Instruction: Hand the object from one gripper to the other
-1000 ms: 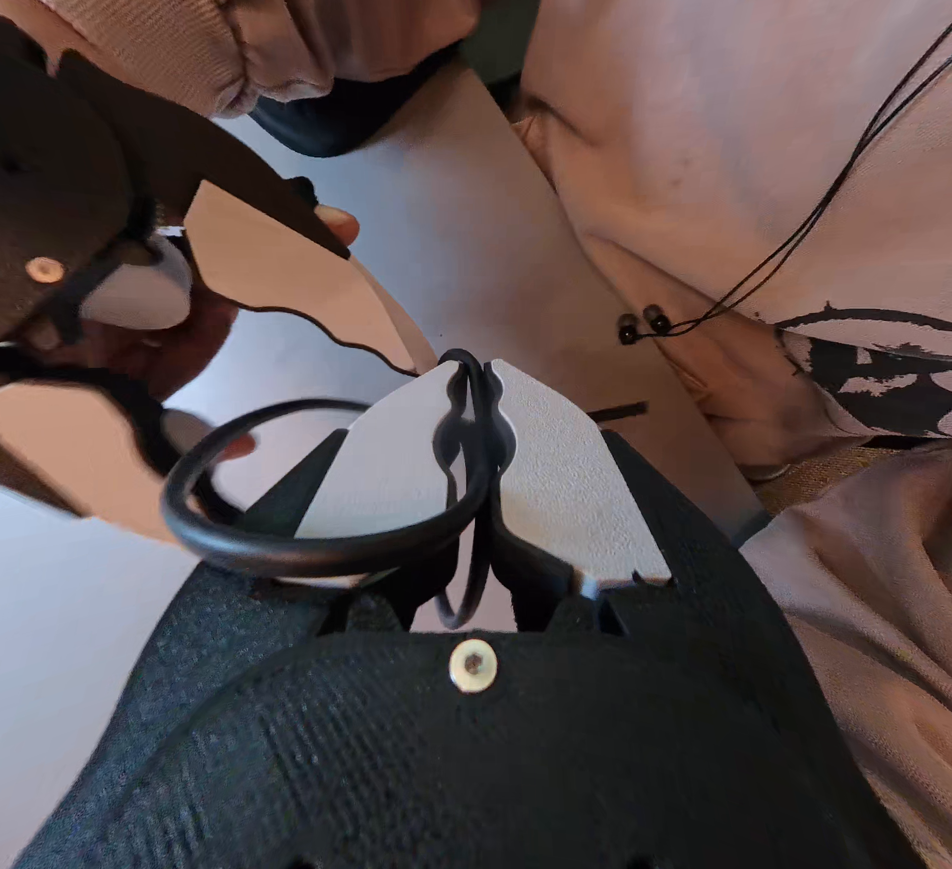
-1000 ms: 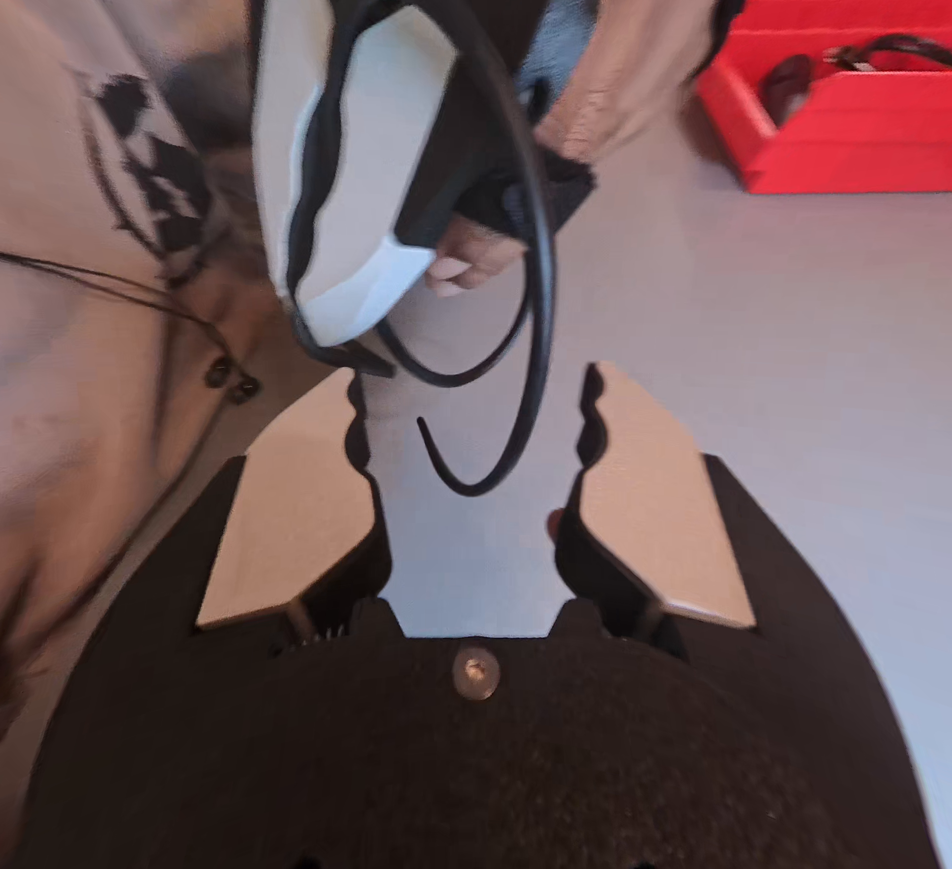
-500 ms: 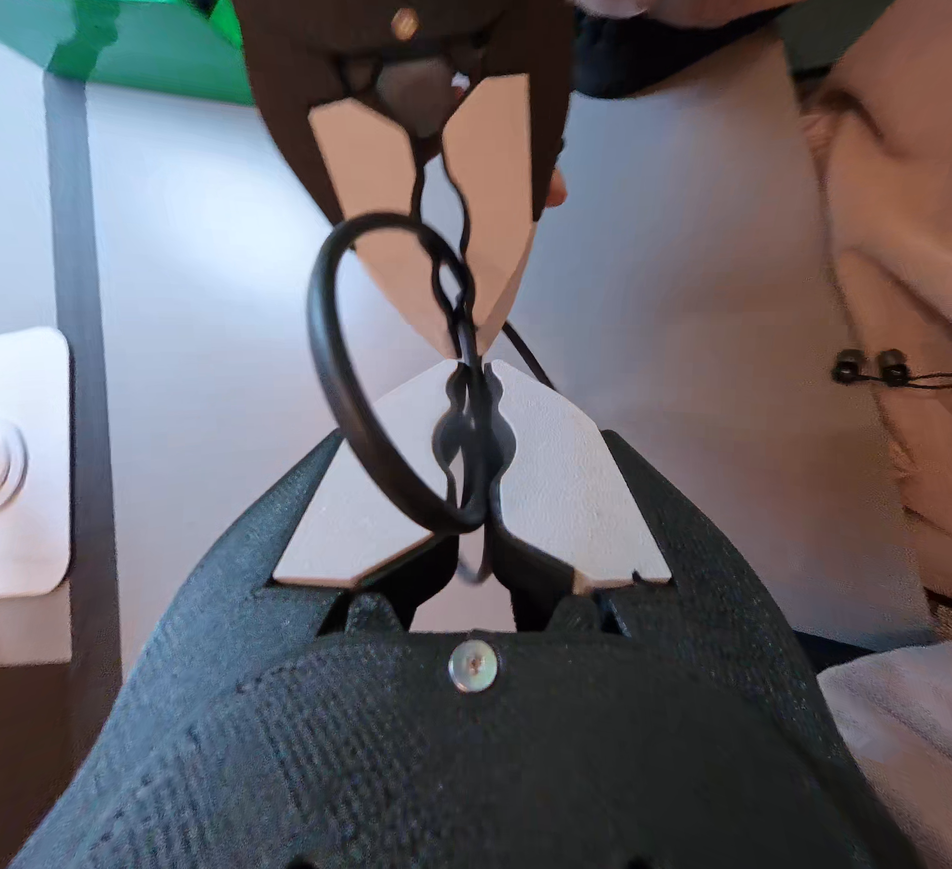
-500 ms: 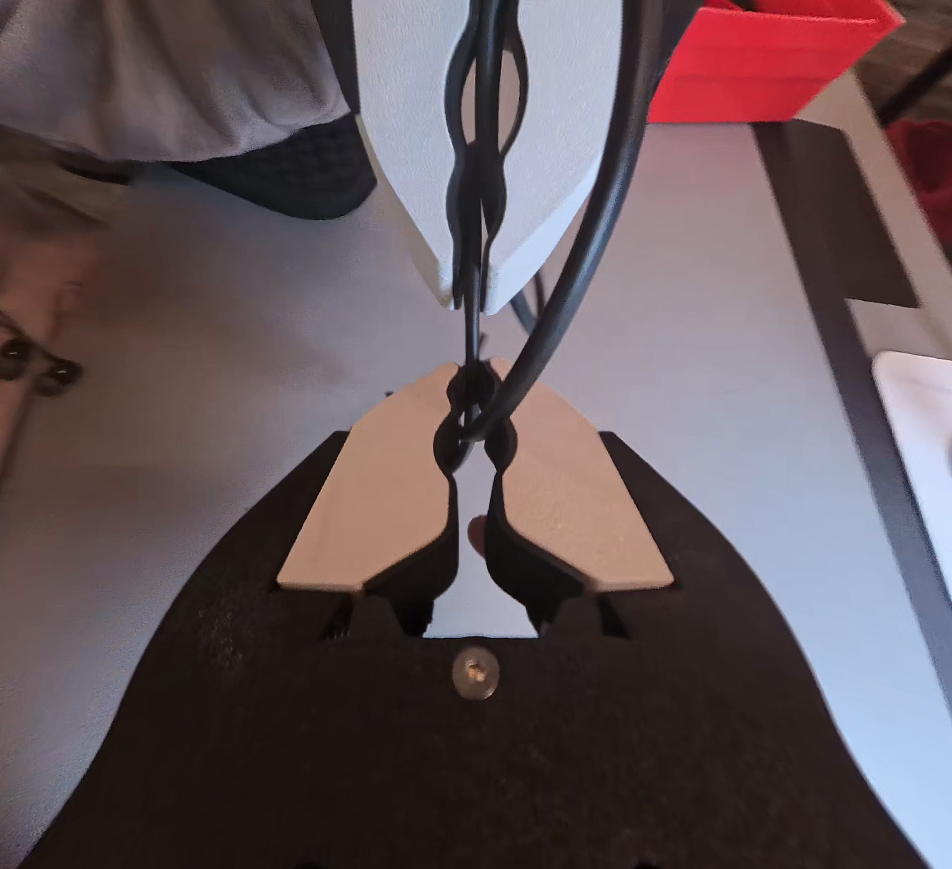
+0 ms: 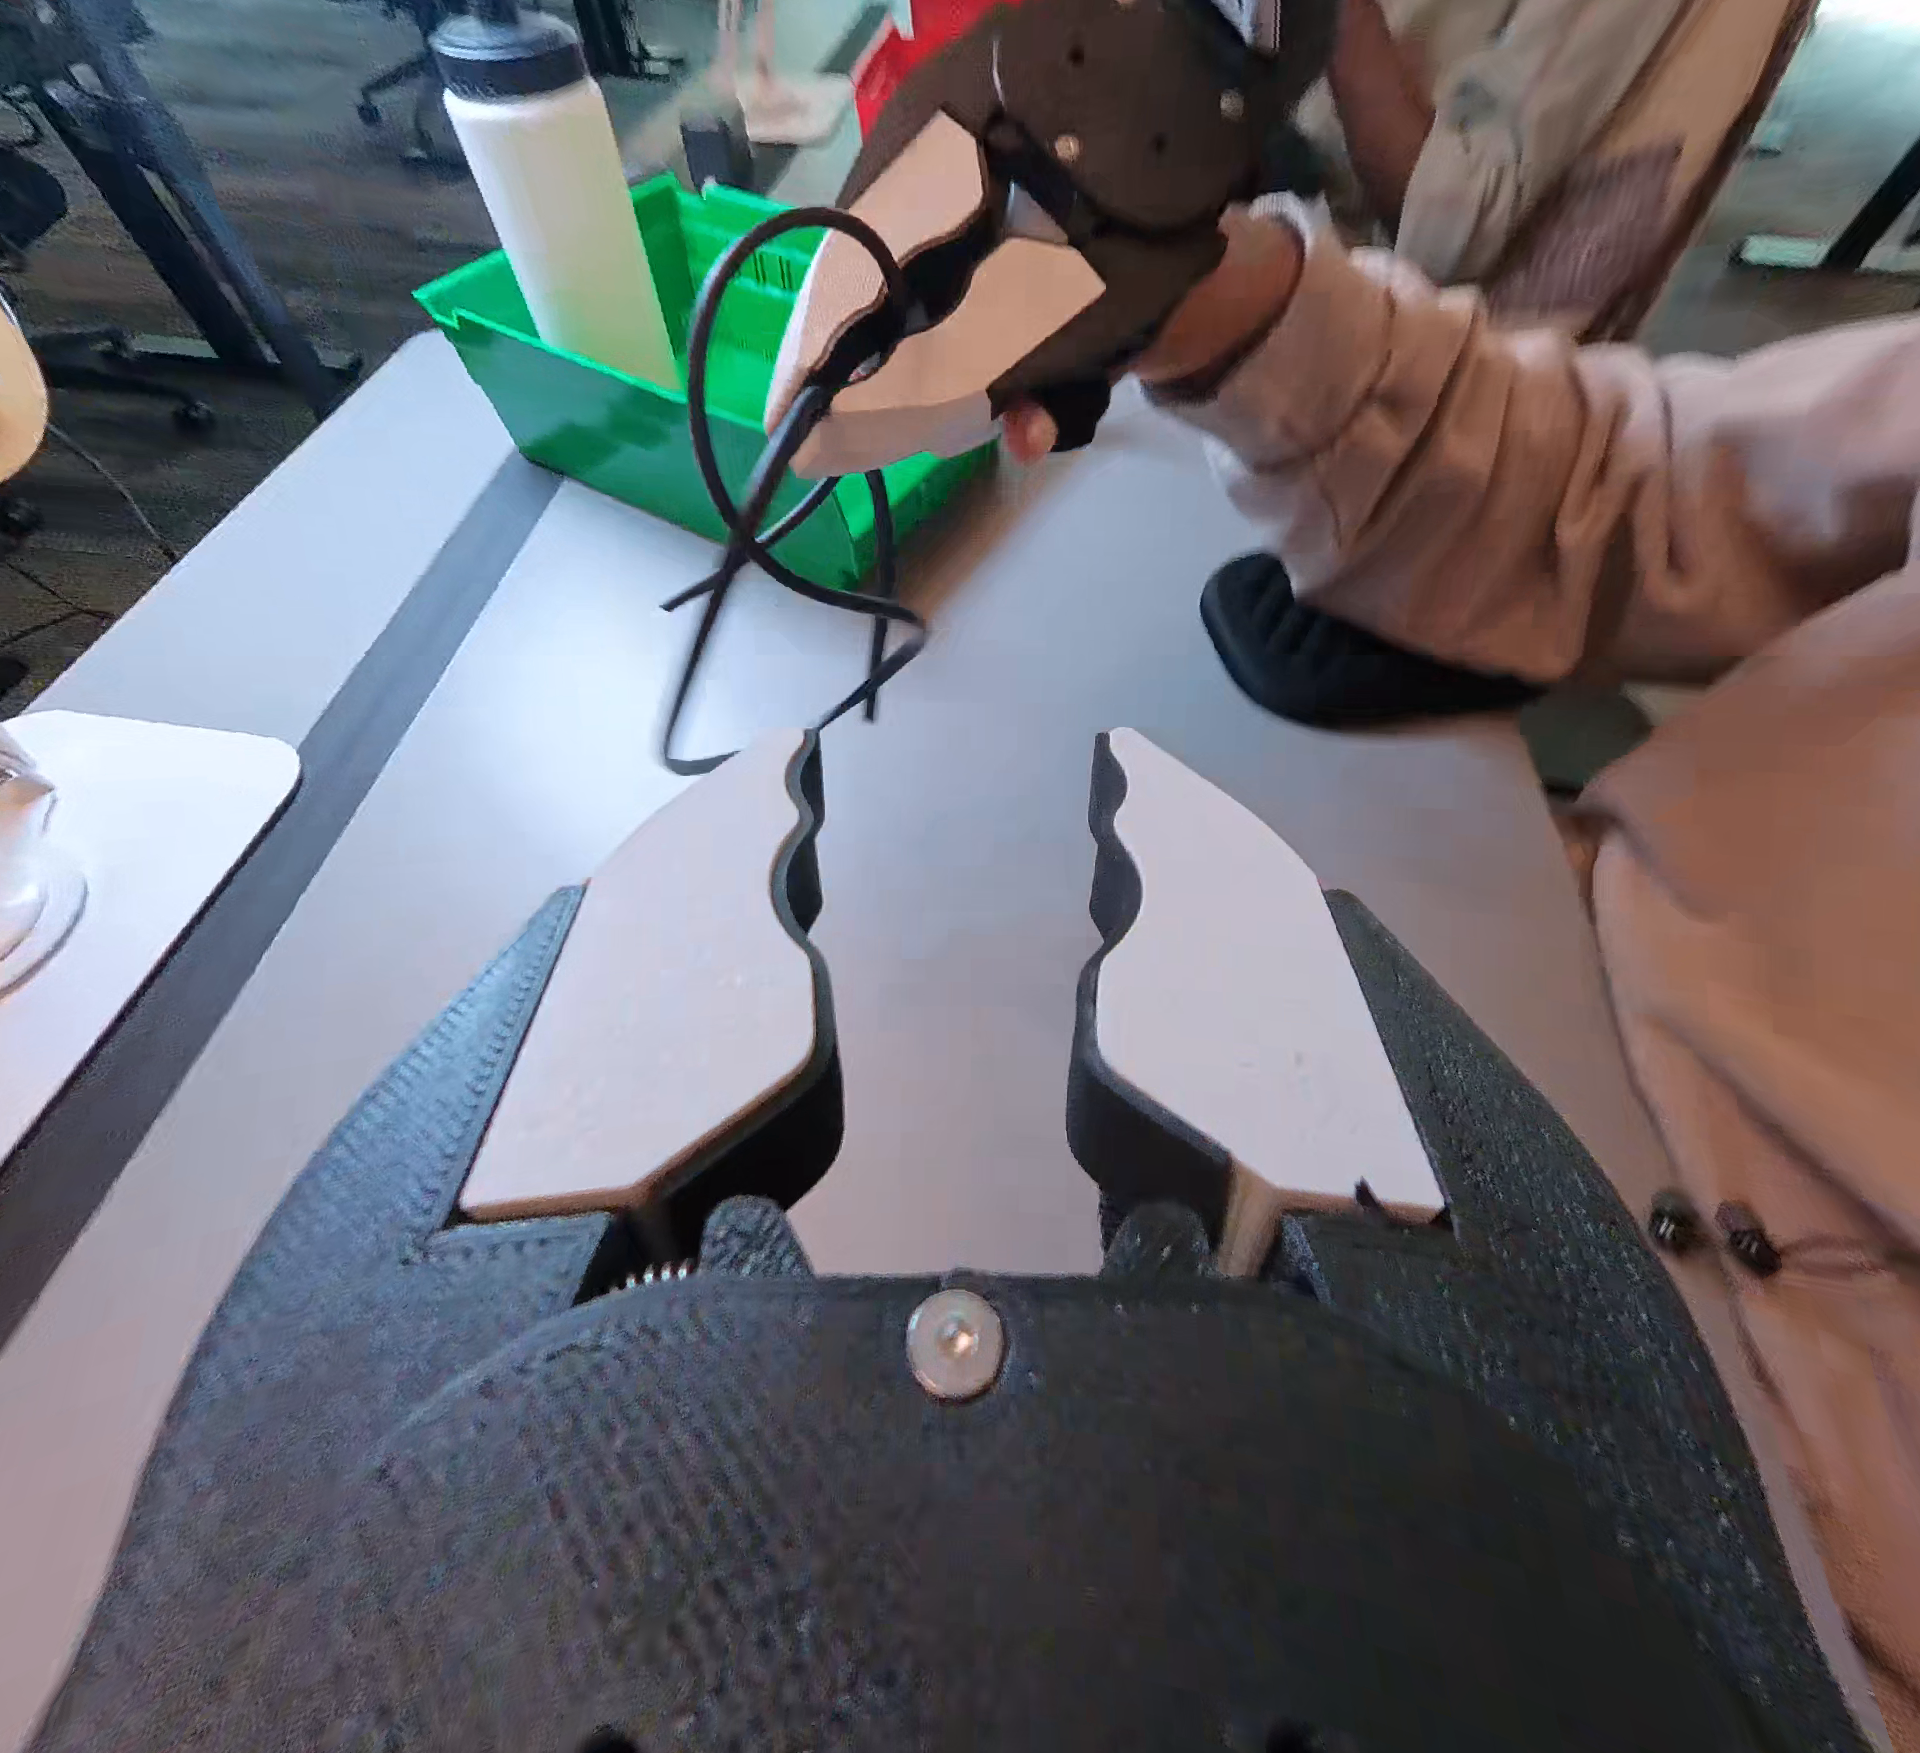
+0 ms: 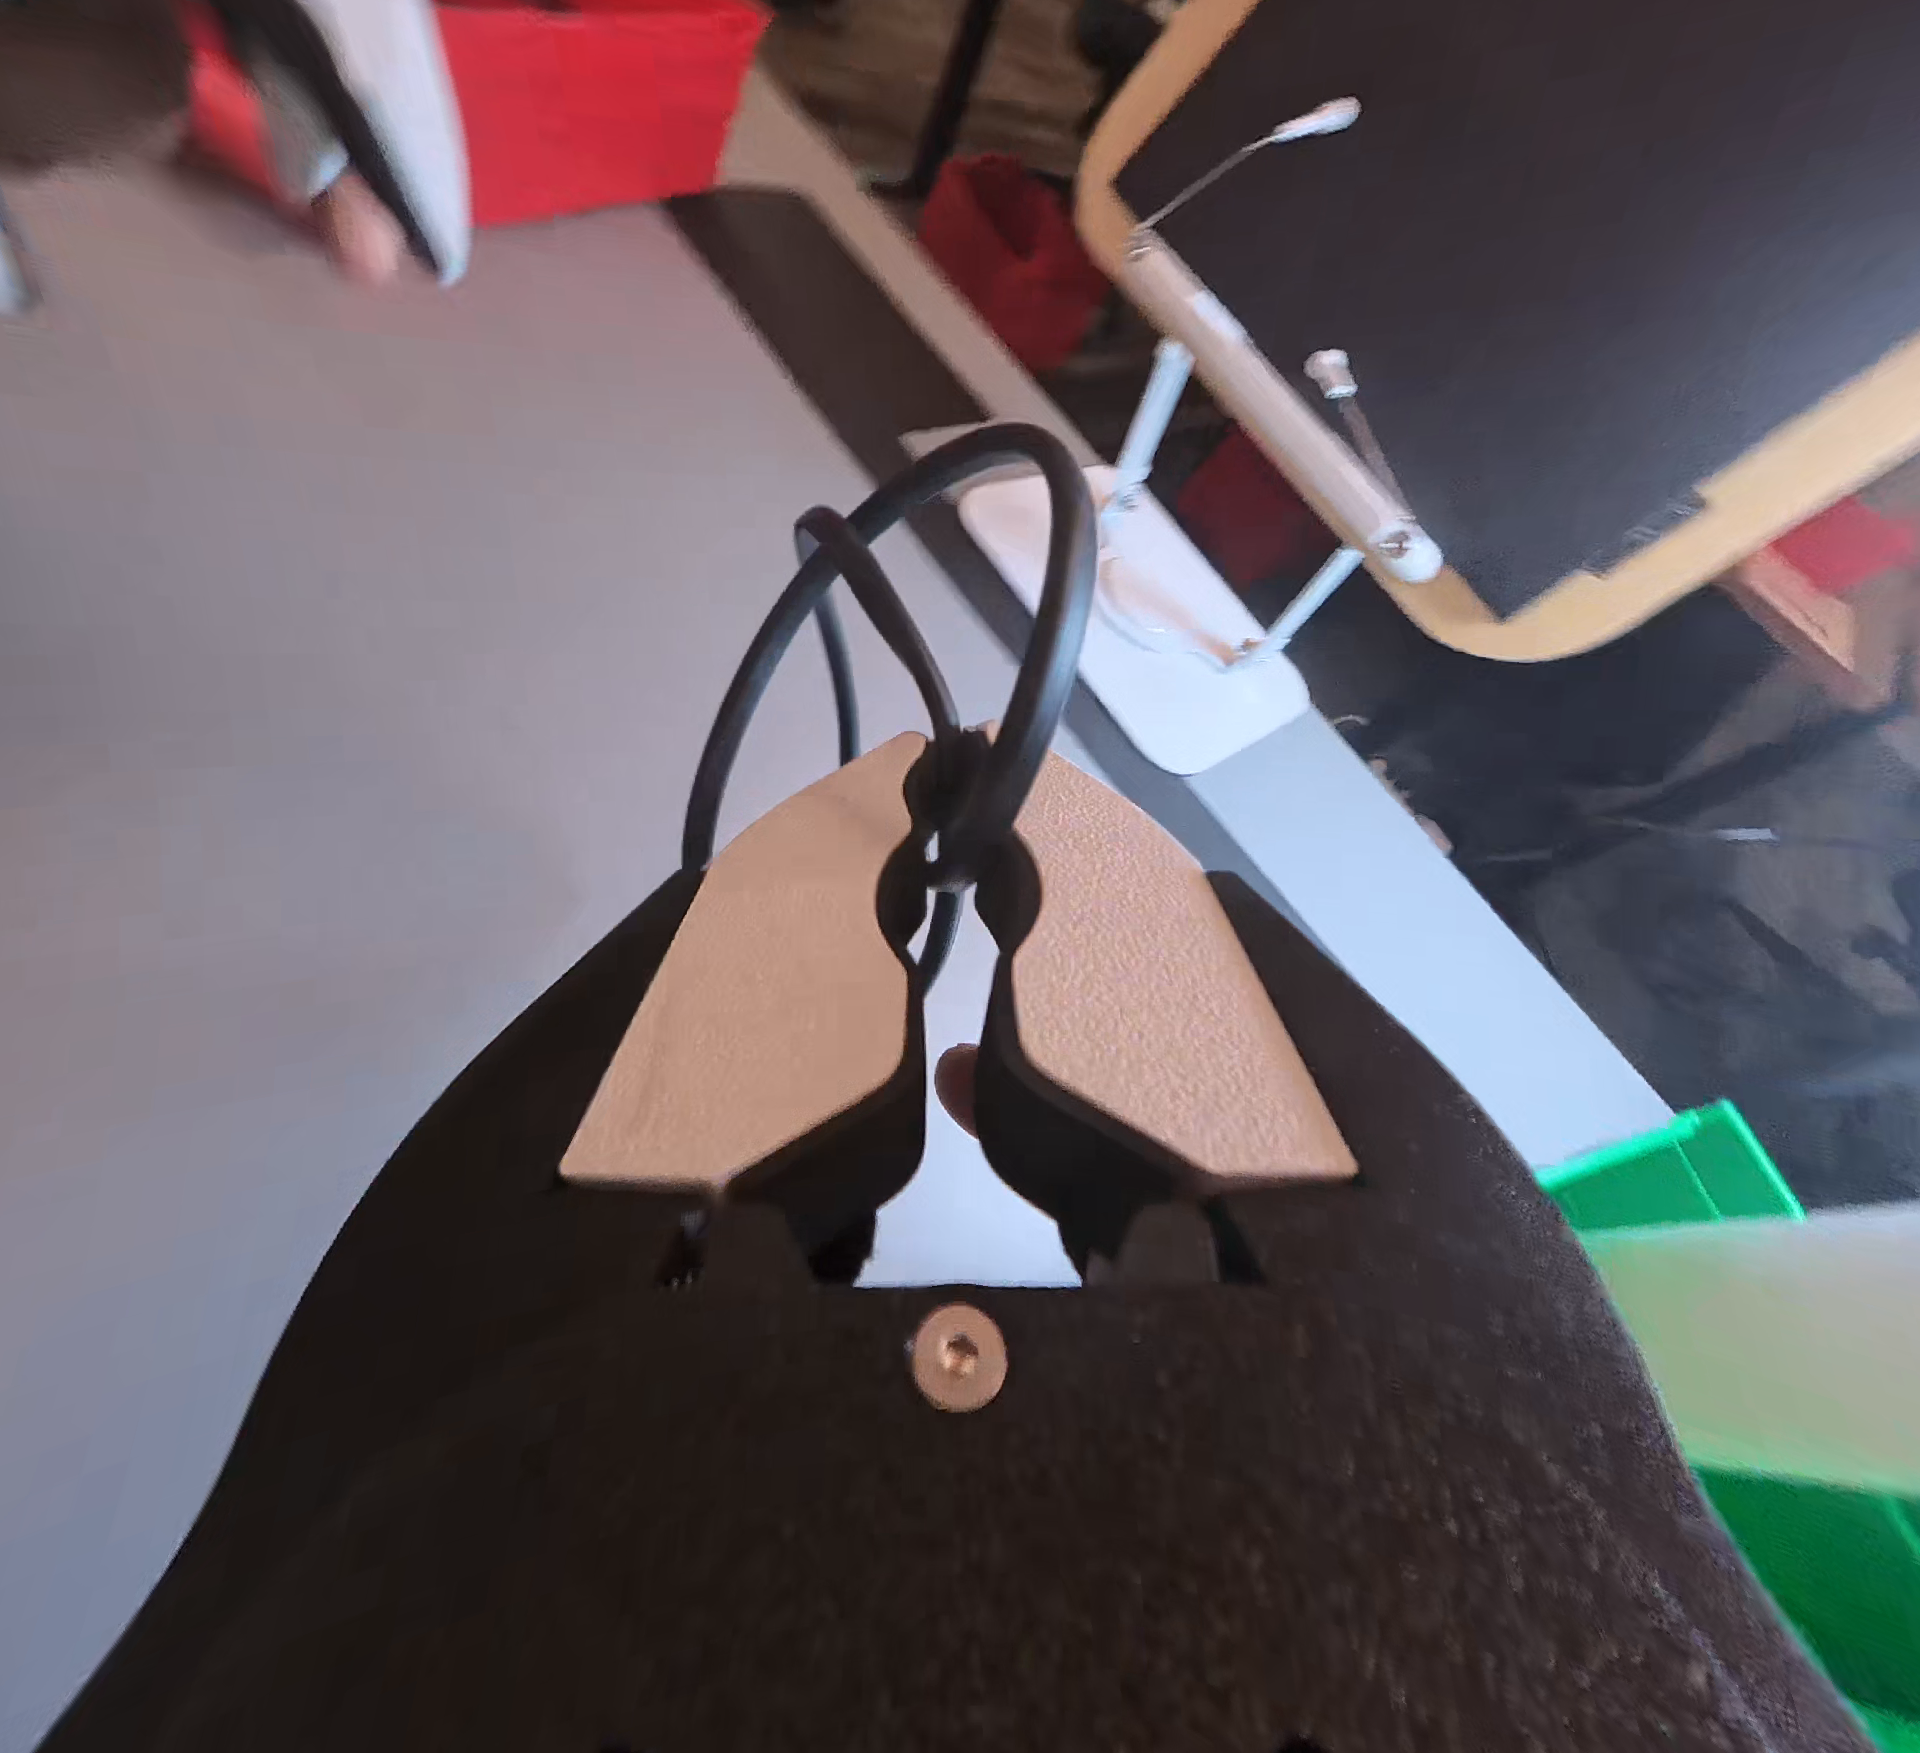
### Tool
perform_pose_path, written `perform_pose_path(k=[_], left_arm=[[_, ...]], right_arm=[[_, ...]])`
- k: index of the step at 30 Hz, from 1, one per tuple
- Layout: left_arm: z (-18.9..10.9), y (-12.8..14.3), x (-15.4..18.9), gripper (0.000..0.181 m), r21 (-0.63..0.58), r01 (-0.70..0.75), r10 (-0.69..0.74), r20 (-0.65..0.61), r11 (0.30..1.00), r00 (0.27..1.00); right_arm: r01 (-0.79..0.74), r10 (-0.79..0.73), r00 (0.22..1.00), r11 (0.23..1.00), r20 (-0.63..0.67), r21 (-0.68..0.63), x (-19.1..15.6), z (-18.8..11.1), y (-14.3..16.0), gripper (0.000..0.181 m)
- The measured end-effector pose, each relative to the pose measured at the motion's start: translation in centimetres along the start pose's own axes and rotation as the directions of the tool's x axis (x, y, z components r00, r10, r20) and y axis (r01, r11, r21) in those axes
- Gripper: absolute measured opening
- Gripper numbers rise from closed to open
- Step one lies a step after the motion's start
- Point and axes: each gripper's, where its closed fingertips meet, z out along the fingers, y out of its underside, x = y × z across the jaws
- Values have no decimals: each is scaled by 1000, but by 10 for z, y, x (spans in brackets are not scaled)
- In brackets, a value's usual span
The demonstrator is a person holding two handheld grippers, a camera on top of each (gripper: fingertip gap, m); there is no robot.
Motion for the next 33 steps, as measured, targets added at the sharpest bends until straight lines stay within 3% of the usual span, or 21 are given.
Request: perform_pose_path(k=[1, 3, 5, 7, 9, 13, 16, 19, 22, 26, 30, 33], left_arm=[[2, -5, -1, 50, 40, 48, -48, -3, 998, 999], [11, -14, -1, 48, 128, 188, -181, -62, 974, 981], [20, -30, 8, 50, 249, 400, -335, -266, 882, 904], [23, -45, 7, 53, 320, 658, -460, -512, 681, 725], [29, -41, -10, 56, 337, 790, -528, -601, 513, 600], [21, -34, -35, 57, 440, 773, -539, -554, 457, 634], [9, -40, -38, 62, 506, 703, -492, -501, 500, 712], [16, -43, -22, 80, 545, 547, -370, -407, 636, 835], [32, -41, 2, 91, 556, 313, -188, -272, 770, 944], [62, -25, 19, 100, 426, -35, 44, -11, 904, 999], [84, -16, 16, 98, 341, -206, 132, 229, 917, 965], [87, -12, 7, 94, 357, -262, 132, 350, 897, 927]], right_arm=[[-53, 55, 997, 998, -55, 42, 11, -2, -5, 4], [-159, 176, 979, 975, -104, 154, 24, -9, -18, 4], [-249, 283, 955, 925, -83, 288, 30, -16, -32, 4], [-333, 351, 936, 855, 30, 398, 24, -25, -48, 4], [-424, 399, 903, 774, 159, 470, 18, -34, -62, 4], [-581, 387, 809, 646, 443, 495, 1, -53, -85, 4], [-708, 320, 677, 530, 662, 467, -7, -76, -101, 4], [-855, 234, 460, 377, 857, 356, -11, -101, -115, 2], [-877, 183, 380, 384, 907, 290, -23, -108, -120, 4], [-865, 187, 384, 416, 904, 281, -38, -101, -124, 6], [-838, 222, 452, 439, 864, 325, -49, -90, -127, 4], [-810, 269, 543, 418, 796, 411, -54, -82, -131, 4]])
